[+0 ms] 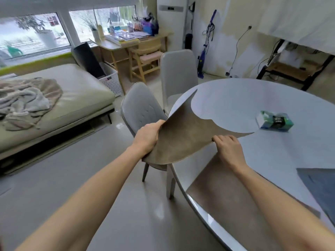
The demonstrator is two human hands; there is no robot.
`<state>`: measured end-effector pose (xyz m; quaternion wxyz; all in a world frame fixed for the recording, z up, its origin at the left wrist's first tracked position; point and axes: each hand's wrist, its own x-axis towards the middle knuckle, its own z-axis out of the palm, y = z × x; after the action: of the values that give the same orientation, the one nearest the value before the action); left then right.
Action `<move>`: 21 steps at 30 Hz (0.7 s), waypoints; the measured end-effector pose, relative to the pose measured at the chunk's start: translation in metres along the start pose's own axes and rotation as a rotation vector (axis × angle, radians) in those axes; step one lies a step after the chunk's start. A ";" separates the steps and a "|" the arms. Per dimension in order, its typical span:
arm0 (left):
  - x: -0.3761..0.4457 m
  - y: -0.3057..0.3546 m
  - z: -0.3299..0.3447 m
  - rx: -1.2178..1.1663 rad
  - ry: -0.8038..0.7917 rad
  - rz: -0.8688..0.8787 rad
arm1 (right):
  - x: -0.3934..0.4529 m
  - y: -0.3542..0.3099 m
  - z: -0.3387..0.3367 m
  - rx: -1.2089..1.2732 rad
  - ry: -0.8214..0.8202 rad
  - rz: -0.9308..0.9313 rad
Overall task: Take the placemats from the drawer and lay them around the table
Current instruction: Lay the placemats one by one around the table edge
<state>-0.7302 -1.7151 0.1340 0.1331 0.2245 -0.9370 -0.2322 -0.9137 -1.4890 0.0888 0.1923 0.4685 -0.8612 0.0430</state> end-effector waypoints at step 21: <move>0.300 -0.160 -0.030 0.217 -0.073 0.160 | 0.250 -0.029 0.106 -0.088 -0.115 -0.017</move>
<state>-0.9210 -1.9975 0.1245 0.0919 0.1537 -0.9757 -0.1264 -1.0423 -1.7294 0.0811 0.1633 0.4685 -0.8679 -0.0236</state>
